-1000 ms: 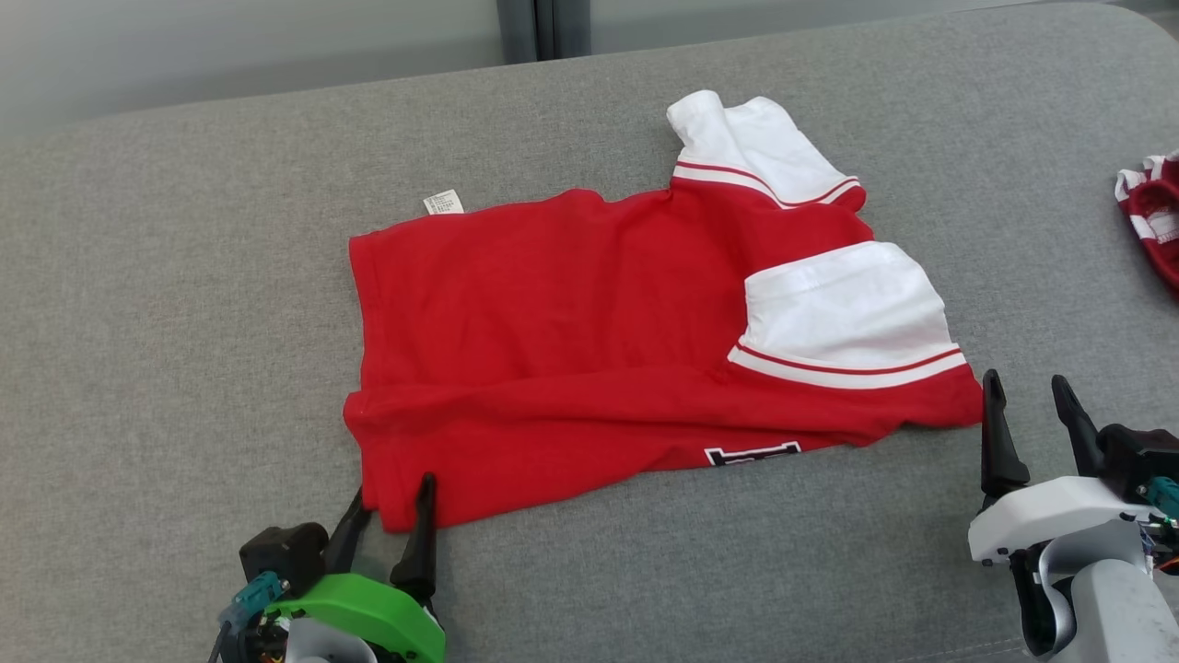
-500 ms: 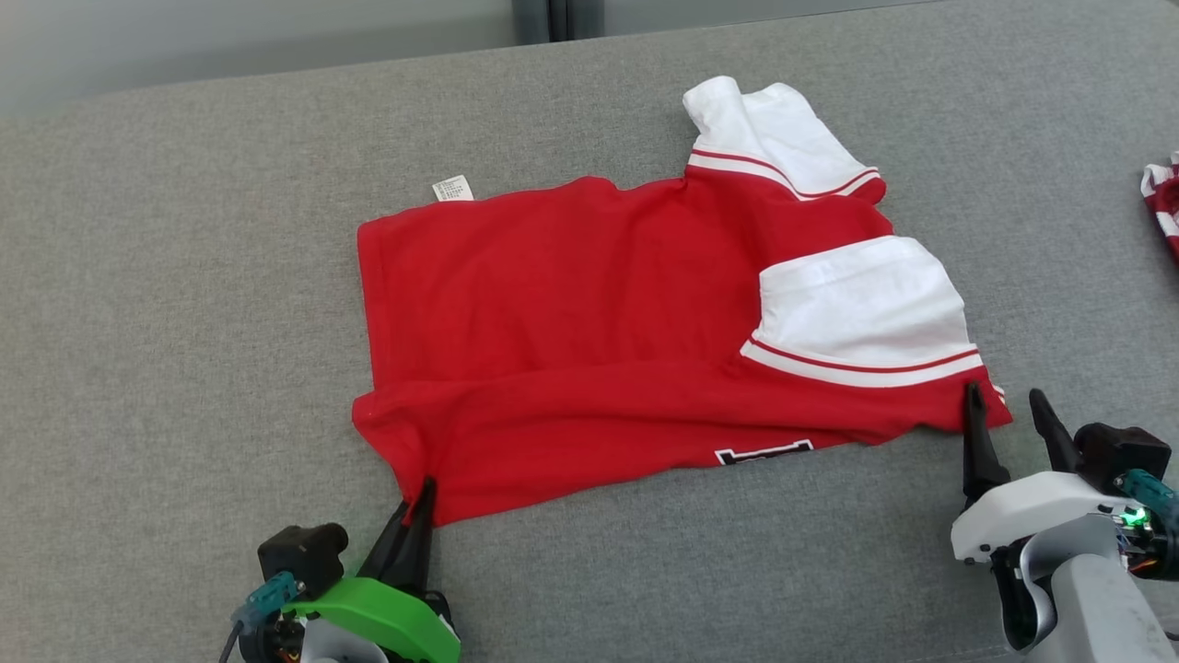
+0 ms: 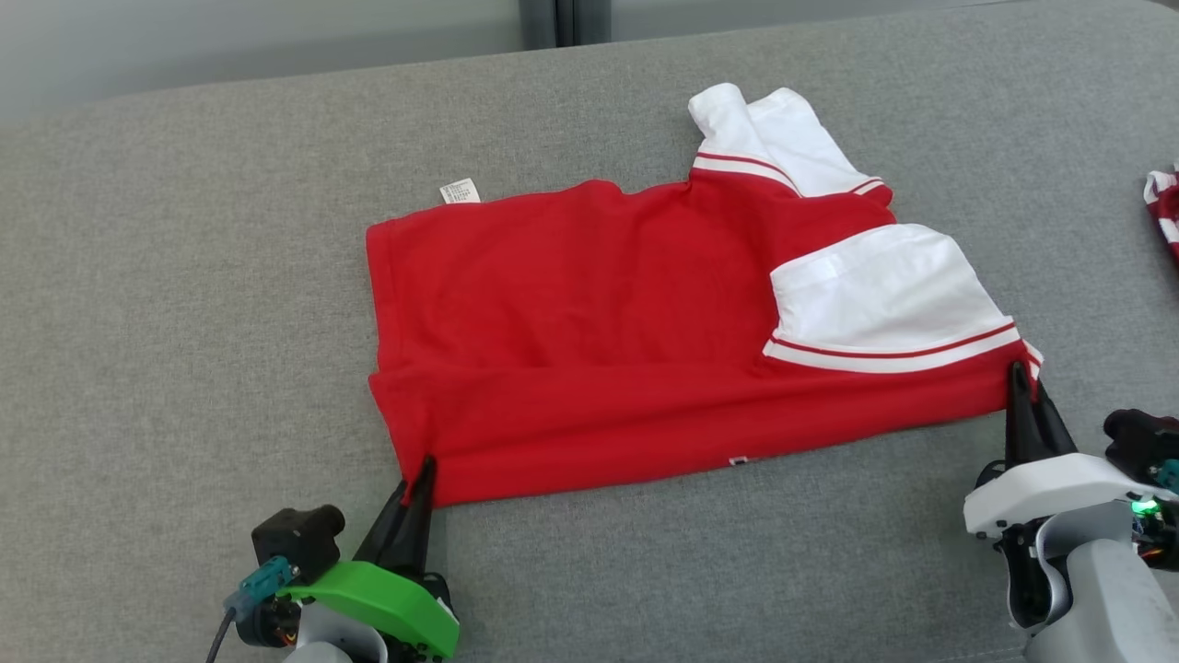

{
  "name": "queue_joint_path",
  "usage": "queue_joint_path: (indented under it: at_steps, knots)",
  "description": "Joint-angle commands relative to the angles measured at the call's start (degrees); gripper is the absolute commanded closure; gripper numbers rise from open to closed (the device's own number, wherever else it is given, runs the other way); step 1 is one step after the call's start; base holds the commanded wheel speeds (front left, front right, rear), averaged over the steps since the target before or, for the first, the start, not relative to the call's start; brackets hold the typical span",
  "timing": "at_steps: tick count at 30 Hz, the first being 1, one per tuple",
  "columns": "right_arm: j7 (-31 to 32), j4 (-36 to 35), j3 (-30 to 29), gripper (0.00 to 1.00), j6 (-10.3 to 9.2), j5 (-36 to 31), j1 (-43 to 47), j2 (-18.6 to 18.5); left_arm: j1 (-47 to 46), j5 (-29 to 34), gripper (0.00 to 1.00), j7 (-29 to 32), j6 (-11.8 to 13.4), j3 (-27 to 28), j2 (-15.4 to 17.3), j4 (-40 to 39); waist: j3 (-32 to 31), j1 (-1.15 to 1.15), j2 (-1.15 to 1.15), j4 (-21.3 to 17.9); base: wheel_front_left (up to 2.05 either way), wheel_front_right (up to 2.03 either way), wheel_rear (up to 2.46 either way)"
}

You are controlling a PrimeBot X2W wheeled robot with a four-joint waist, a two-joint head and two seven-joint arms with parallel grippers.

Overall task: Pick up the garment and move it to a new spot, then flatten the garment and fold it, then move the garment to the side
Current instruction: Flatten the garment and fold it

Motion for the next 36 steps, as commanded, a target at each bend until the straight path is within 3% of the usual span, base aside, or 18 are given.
queue_joint_path:
  at_steps: [1, 10, 16, 17, 18, 19, 20, 28, 36]
  knots:
    - [-0.10, -0.95, -1.15, 1.00, -0.12, 0.91, -0.50, -0.43, -1.09, 0.10, 1.00, 0.02, 0.13, 0.56, 0.77, -0.76, -1.03, 0.00, 0.00, 0.12, 0.00, 0.00, 0.00]
    - [-0.11, 0.00, -2.87, 1.00, -0.13, 3.55, 4.87, -0.42, 3.26, -0.44, 1.00, 0.02, 0.14, -2.25, 1.98, 0.11, -6.41, 0.00, 0.00, 0.81, 0.00, 0.00, 0.00]
    - [-0.11, 1.06, -1.21, 1.00, -0.12, 4.67, 10.48, -0.44, 8.05, -0.92, 1.00, 0.02, 0.14, -1.96, 0.21, 3.07, -8.71, 0.00, 0.00, 0.68, 0.00, 0.00, 0.00]
    - [-0.11, 1.02, -1.18, 0.90, -0.13, 4.29, 10.94, -0.44, 8.50, -0.49, 1.00, 0.02, 0.14, -1.68, -0.10, 3.39, -8.82, 0.00, 0.00, 0.72, 0.00, 0.00, 0.00]
    - [-0.11, 0.94, -1.23, 0.51, -0.12, 4.02, 11.33, -0.43, 8.89, -0.02, 0.94, 0.02, 0.14, -1.35, -0.46, 3.45, -8.92, 0.00, 0.00, 0.75, 0.00, 0.00, 0.00]
    - [-0.11, 0.91, -1.30, 0.03, -0.12, 3.95, 11.56, -0.42, 9.17, 0.21, 0.16, 0.02, 0.14, -0.87, -0.86, 3.56, -8.93, 0.00, 0.00, 0.78, 0.00, 0.00, 0.00]
    - [-0.11, 0.83, -1.34, 0.00, -0.12, 3.55, 11.72, -0.38, 9.40, 0.81, 0.00, 0.02, 0.14, -0.17, -1.28, 3.51, -8.86, 0.00, 0.00, 0.81, 0.00, 0.00, 0.00]
    - [-0.11, -2.63, -1.38, 0.00, -0.11, -1.34, 6.31, -0.34, 3.69, 5.98, 0.00, 0.02, 0.13, 5.74, -1.97, -0.84, -5.30, 0.00, 0.00, 1.00, 0.00, 0.00, 0.00]
    - [-0.10, -3.04, 1.76, 0.00, -0.11, -6.00, -4.41, -0.33, -11.55, 6.29, 0.00, 0.02, 0.14, 4.78, 2.01, 1.62, 1.64, 0.00, 0.00, -0.31, 0.00, 0.00, 0.00]
